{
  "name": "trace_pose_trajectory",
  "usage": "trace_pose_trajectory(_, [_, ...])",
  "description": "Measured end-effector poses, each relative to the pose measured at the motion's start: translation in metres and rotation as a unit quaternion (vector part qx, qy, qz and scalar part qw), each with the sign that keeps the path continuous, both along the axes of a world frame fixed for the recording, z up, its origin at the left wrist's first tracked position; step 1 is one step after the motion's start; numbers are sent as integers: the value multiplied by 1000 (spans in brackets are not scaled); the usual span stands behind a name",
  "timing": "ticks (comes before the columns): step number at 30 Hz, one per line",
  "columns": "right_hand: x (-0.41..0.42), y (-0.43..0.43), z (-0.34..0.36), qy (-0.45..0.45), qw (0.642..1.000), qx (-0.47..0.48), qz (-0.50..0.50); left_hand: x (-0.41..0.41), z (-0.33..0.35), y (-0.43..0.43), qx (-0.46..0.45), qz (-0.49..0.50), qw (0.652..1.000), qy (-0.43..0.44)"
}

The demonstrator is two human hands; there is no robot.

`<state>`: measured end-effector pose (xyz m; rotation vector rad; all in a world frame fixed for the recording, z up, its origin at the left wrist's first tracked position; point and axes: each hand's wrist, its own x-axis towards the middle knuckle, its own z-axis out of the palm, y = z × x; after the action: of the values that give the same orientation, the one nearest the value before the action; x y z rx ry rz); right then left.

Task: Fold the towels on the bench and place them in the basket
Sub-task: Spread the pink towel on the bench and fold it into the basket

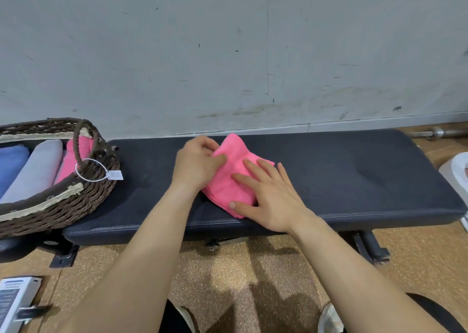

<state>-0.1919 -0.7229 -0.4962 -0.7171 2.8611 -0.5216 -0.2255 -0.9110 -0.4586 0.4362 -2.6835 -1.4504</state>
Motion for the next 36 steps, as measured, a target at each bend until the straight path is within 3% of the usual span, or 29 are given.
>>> trace_pose_trajectory(5, [7,-8,4,60,997,13,43,-2,0,-7,-39,-42,997,60])
trace_pose_trajectory(11, [7,-16,1,33,998,7,50,6,-1,12,-117,-102,983,93])
trace_pose_trajectory(14, [3,-14,5,37,998,-40,44,7,-5,17,-163,-102,975,107])
trace_pose_trajectory(19, [-16,15,9,136,983,-88,-89,9,-8,22,-225,-109,960,126])
trace_pose_trajectory(24, [-17,22,-3,51,994,-23,-98,20,-6,34,-268,-98,950,126])
trace_pose_trajectory(29, [-19,23,-8,51,991,-37,-117,35,-6,48,-336,-120,926,126])
trace_pose_trajectory(33, [-21,29,-10,23,980,-129,-147,44,-10,52,-356,-159,916,96])
trace_pose_trajectory(36, [-21,32,-3,71,948,-202,-234,47,-16,49,-373,-176,907,83])
